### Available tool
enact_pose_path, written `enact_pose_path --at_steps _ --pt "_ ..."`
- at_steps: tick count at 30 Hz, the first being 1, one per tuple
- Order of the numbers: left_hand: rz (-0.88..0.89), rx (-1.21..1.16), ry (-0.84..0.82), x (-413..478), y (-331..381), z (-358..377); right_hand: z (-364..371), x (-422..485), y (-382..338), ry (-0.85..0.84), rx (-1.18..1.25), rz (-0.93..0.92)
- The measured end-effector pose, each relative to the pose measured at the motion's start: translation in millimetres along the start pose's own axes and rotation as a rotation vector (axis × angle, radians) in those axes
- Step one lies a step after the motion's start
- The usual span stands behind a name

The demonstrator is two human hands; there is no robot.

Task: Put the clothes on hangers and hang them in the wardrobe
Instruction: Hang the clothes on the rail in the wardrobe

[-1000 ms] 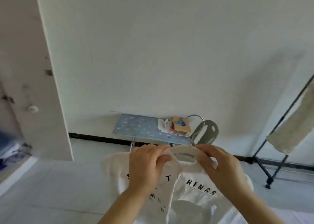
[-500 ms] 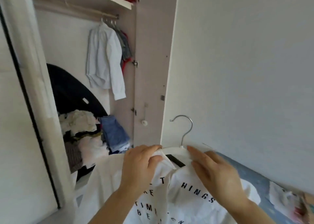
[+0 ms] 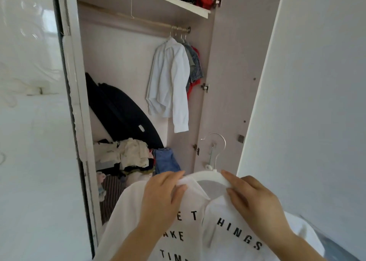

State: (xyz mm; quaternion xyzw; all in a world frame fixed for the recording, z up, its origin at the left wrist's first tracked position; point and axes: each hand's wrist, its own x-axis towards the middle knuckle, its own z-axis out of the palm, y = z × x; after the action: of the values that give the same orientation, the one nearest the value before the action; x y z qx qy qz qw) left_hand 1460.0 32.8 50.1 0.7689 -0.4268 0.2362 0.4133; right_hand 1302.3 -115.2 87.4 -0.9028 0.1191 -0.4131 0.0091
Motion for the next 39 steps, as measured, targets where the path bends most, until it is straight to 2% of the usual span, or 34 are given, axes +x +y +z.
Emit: enact_pose_path --at_steps 4,15,21,27,32,39 --pt "0.003 -0.031 0.010 50 -36 32 36 54 24 -0.011 -0.010 0.001" --pt "-0.046 0.071 0.009 181 -129 115 154 188 97 -0.056 0.101 -0.012" --pt "-0.121 0.162 0.039 252 -177 149 225 269 146 -0.160 0.223 -0.025" --pt "-0.113 0.242 0.026 324 -223 156 285 348 161 -0.197 0.258 -0.106" --pt "-0.155 0.276 0.088 383 -268 154 340 408 170 -0.219 0.231 -0.139" --pt "-0.115 0.247 0.140 477 -355 138 410 515 160 -0.204 0.145 -0.150"
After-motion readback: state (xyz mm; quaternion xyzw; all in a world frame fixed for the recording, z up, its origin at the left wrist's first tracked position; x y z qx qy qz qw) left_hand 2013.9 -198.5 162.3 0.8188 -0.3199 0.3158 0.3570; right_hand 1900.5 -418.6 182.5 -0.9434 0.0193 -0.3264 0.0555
